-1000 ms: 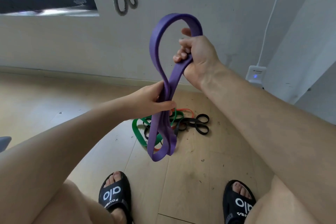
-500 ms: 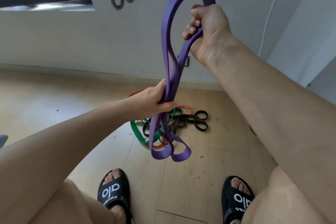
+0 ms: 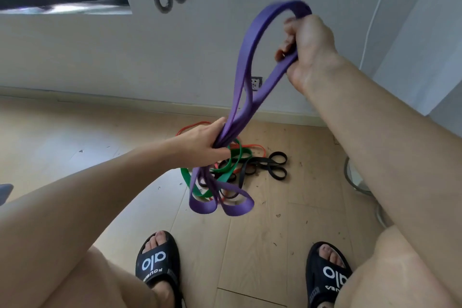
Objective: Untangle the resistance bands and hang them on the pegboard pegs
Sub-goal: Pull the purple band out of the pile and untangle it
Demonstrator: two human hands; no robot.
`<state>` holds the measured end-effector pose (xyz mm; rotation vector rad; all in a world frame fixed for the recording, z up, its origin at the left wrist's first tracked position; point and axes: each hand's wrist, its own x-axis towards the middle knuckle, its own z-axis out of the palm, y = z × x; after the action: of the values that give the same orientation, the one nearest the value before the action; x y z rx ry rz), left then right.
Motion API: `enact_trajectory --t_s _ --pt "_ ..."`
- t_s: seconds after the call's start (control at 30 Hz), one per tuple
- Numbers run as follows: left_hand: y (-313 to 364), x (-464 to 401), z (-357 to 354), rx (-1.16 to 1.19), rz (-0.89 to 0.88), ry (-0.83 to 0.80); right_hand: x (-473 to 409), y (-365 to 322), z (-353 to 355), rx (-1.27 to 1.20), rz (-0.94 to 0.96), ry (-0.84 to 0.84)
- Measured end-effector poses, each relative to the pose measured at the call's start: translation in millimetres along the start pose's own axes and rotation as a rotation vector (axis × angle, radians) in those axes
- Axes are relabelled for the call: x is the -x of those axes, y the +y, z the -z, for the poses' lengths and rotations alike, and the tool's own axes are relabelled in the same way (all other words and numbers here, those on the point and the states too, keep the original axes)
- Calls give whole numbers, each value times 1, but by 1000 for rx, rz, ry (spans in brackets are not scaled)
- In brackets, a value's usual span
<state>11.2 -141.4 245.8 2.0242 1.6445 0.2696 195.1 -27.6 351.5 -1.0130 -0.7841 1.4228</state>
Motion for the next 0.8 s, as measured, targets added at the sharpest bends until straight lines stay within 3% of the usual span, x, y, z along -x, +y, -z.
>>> enact_trajectory --t_s 0.1,0.23,0.53,0.8 --pt "-23 8 8 -49 67 -82 -15 20 34 382 60 40" --pt "-57 18 10 -125 192 -106 -21 46 60 689 -106 -107" --pt "-128 74 30 -221 342 -74 -12 111 38 899 -447 -292" --pt "-234 143 48 -156 439 -92 -3 208 -55 946 -604 -338"
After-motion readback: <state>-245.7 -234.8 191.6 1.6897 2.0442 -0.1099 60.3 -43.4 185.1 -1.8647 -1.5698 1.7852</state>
